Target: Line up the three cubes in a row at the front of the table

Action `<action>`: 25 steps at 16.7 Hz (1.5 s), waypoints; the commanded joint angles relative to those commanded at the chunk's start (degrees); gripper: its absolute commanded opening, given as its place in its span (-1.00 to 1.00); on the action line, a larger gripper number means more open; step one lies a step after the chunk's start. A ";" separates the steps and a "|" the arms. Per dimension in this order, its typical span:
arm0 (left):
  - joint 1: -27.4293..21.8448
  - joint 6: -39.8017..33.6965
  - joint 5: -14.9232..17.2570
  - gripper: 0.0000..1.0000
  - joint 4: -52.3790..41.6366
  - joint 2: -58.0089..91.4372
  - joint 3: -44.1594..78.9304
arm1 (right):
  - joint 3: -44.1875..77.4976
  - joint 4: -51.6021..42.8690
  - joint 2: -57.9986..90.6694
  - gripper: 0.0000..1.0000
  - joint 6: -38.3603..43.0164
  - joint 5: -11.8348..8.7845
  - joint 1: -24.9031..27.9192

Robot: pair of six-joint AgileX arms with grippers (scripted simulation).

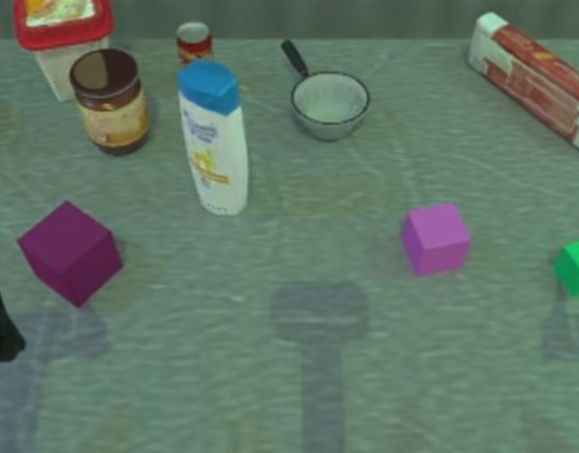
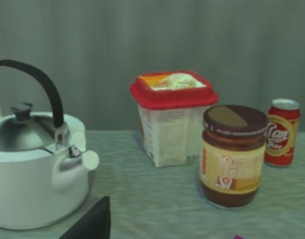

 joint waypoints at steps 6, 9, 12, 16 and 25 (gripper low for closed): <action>0.00 0.00 0.00 1.00 0.00 0.00 0.00 | 5.72 -4.08 5.94 1.00 -1.06 -0.09 0.33; 0.00 0.00 0.00 1.00 0.00 0.00 0.00 | 15.06 -10.76 16.81 1.00 -2.80 -0.03 0.67; 0.00 0.00 0.00 1.00 0.00 0.00 0.00 | 26.64 -19.52 33.01 1.00 -5.09 0.08 1.09; 0.00 0.00 0.00 1.00 0.00 0.00 0.00 | 43.19 -32.65 58.83 1.00 -8.52 0.22 1.79; 0.00 0.00 0.00 1.00 0.00 0.00 0.00 | 74.65 -56.47 101.95 1.00 -14.76 0.19 3.29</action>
